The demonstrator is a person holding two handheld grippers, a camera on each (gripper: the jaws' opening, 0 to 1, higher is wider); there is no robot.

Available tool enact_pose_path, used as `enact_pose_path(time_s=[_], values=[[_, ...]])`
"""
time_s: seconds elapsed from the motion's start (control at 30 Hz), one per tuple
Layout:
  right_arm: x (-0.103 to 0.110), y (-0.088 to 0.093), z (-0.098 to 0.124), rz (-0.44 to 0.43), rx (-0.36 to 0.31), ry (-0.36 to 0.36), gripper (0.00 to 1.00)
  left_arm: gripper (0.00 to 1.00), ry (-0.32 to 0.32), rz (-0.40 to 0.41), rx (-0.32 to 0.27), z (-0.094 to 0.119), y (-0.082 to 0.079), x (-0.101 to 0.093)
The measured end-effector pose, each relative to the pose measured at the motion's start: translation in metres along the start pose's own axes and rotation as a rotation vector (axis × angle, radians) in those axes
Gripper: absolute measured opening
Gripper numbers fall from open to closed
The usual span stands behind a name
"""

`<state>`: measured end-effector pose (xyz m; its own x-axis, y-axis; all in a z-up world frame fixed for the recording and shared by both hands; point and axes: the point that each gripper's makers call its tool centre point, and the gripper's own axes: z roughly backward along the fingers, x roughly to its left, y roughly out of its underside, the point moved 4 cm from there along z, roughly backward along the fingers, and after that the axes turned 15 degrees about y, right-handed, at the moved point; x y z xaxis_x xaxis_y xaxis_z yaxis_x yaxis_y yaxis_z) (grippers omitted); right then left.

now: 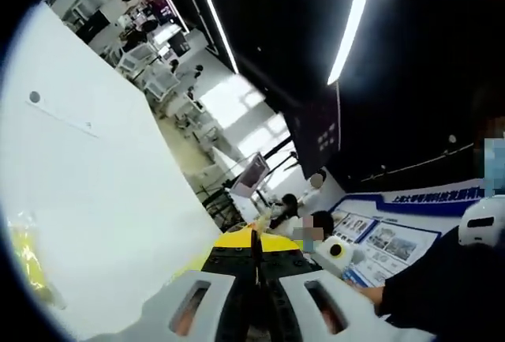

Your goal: Compare the silicone blocks by pressing each to a similar depth, holding the contact briefly, and releasing to observe deformation and rebound differences across the visible hardness samples.

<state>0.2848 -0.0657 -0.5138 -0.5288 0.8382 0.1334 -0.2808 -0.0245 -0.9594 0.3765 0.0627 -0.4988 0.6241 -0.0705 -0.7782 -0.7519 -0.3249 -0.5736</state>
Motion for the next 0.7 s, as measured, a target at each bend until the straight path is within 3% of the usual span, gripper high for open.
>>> enact_pose_path(time_s=[0.17, 0.23, 0.33, 0.43, 0.47, 0.5, 0.6, 0.7], values=[[0.003, -0.002, 0.004, -0.010, -0.012, -0.008, 0.93, 0.00, -0.081, 0.017, -0.020, 0.000, 0.011, 0.030], [0.002, 0.001, 0.005, -0.015, -0.001, -0.006, 0.93, 0.00, -0.115, 0.049, -0.063, 0.002, 0.013, 0.045], [0.002, 0.003, 0.007, 0.003, 0.007, -0.003, 0.92, 0.00, -0.174, 0.082, -0.140, 0.008, 0.013, 0.066], [0.003, 0.001, 0.010, 0.011, -0.019, -0.025, 0.86, 0.00, -0.206, 0.230, -0.308, 0.019, 0.013, 0.094], [0.003, 0.000, 0.009, 0.006, -0.022, -0.025, 0.86, 0.00, -0.230, 0.253, -0.336, 0.024, 0.013, 0.102], [0.003, -0.001, 0.009, 0.000, -0.028, -0.021, 0.86, 0.00, -0.257, 0.278, -0.346, 0.028, 0.015, 0.112], [0.002, -0.003, 0.009, -0.007, -0.046, -0.015, 0.87, 0.00, -0.341, 0.250, -0.332, 0.036, 0.019, 0.129], [0.000, -0.006, 0.010, -0.009, -0.066, -0.006, 0.88, 0.00, -0.343, 0.261, -0.348, 0.041, 0.015, 0.136]])
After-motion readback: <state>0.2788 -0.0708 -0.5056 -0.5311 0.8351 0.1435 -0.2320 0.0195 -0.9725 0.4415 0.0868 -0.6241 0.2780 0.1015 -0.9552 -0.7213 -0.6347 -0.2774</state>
